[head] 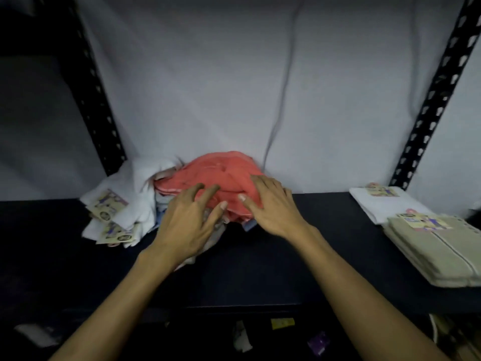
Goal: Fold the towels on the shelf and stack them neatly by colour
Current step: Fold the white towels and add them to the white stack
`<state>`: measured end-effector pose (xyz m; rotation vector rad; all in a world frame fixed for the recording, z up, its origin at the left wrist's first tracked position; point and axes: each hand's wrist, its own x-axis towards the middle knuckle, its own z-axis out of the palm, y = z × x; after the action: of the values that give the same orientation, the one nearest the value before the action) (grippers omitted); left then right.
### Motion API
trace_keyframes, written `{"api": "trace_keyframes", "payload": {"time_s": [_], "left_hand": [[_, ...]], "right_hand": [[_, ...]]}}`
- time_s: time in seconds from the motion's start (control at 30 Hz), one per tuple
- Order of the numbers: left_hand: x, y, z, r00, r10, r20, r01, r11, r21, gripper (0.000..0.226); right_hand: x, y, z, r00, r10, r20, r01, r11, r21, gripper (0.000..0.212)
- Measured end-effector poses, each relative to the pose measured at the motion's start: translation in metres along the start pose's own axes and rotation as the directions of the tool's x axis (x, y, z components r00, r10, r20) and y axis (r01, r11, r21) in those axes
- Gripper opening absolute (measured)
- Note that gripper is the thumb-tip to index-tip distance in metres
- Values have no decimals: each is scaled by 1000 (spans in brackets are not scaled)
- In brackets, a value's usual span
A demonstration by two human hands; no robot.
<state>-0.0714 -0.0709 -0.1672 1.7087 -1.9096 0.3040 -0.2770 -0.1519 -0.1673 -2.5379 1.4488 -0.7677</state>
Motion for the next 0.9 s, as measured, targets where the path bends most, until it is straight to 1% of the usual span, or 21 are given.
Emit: {"api": "trace_keyframes", "payload": {"time_s": [0.1,0.17,0.23,0.3,0.37,0.4,0.47,0.53,0.57,0.63,0.7,0.77,0.83,0.9], "left_hand": [[-12,-54,-16,996,-68,-49,72,995,69,64],[-13,-86,-20,986,-154,-60,159,983,91,62],[-5,-114,-19,969,-234,-84,243,963,116,64],[8,-136,-14,959,-260,-111,276,944,179,63],[21,-149,-6,953,-285,-105,302,926,227,52],[26,-154,-3,946,-307,-101,322,921,218,40],[33,-159,-4,926,-365,-99,376,917,136,15],[36,-159,-10,911,-392,-127,402,913,65,12],[38,-157,-17,911,-380,-159,389,921,28,13],[42,-147,-34,919,-313,-239,318,948,-19,15],[46,-129,-56,928,-255,-273,251,967,-49,19],[51,-108,-77,956,-168,-242,161,986,-48,20],[57,-86,-96,978,-55,-200,54,998,-12,19],[63,-60,-114,980,49,-194,-52,999,-10,17]], "right_hand": [[19,-42,28,993,-115,4,115,993,25,66],[29,-66,47,985,-169,40,168,986,23,64],[35,-83,66,978,-179,106,177,984,28,65],[38,-92,85,974,-136,180,121,989,90,70],[36,-93,103,974,-103,200,81,990,116,74],[33,-91,110,976,-101,194,83,991,103,74],[27,-86,116,975,-116,192,99,990,95,74],[25,-81,113,975,-131,181,102,982,162,73],[26,-79,108,976,-135,168,96,971,220,72],[26,-77,97,982,-135,133,82,936,343,71],[26,-77,82,990,-114,88,64,896,439,71],[26,-79,62,996,-84,21,61,857,512,71],[26,-84,37,995,-78,-58,97,837,538,70],[25,-91,8,990,-80,-114,132,800,585,69]]}}
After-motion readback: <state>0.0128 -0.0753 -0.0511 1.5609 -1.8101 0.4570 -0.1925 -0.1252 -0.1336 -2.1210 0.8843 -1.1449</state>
